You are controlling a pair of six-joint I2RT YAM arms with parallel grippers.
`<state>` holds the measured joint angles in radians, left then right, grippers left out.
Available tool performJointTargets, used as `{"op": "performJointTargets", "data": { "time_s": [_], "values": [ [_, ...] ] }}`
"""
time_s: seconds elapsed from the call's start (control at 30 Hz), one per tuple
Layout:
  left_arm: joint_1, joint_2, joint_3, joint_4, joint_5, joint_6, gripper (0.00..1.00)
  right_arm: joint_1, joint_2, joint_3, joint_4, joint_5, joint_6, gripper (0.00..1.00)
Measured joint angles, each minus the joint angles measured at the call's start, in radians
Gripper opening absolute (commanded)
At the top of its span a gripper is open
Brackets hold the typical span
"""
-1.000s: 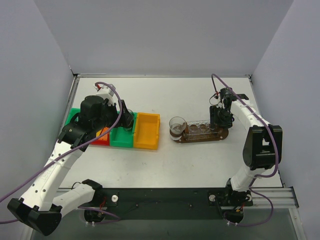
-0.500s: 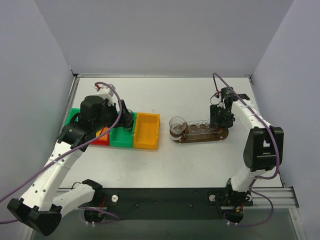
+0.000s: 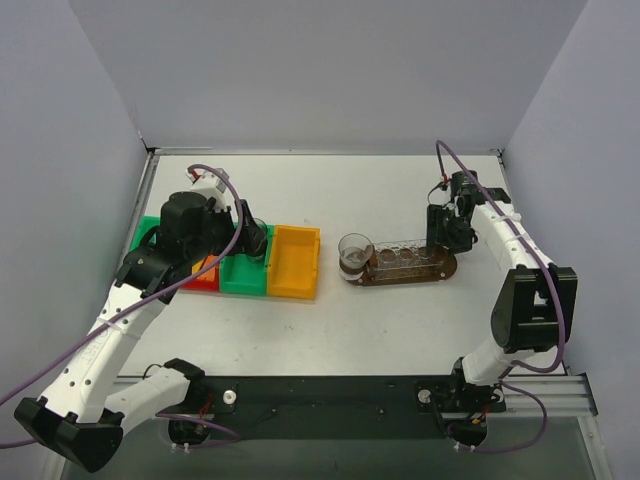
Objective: Prepare toiletry sets of a toothbrush and toothpaste on the tray
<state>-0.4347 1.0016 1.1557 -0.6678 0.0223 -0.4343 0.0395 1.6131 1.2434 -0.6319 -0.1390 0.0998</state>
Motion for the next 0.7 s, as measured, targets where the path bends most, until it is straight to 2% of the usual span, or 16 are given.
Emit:
{"op": "performJointTargets", "data": {
  "time_s": [0.43, 0.7],
  "values": [
    [0.025, 0.021, 0.0, -0.098, -0.127, -0.063, 0.8, -0.001, -0.069, 0.061, -0.028, -0.03, 0.0, 0.5],
    [0.098, 0.141, 0.003, -0.13, -0.138, -0.108, 0.8, -0.001, -0.152, 0.182, -0.06, -0.051, 0.0, 0.48]
  ]
}}
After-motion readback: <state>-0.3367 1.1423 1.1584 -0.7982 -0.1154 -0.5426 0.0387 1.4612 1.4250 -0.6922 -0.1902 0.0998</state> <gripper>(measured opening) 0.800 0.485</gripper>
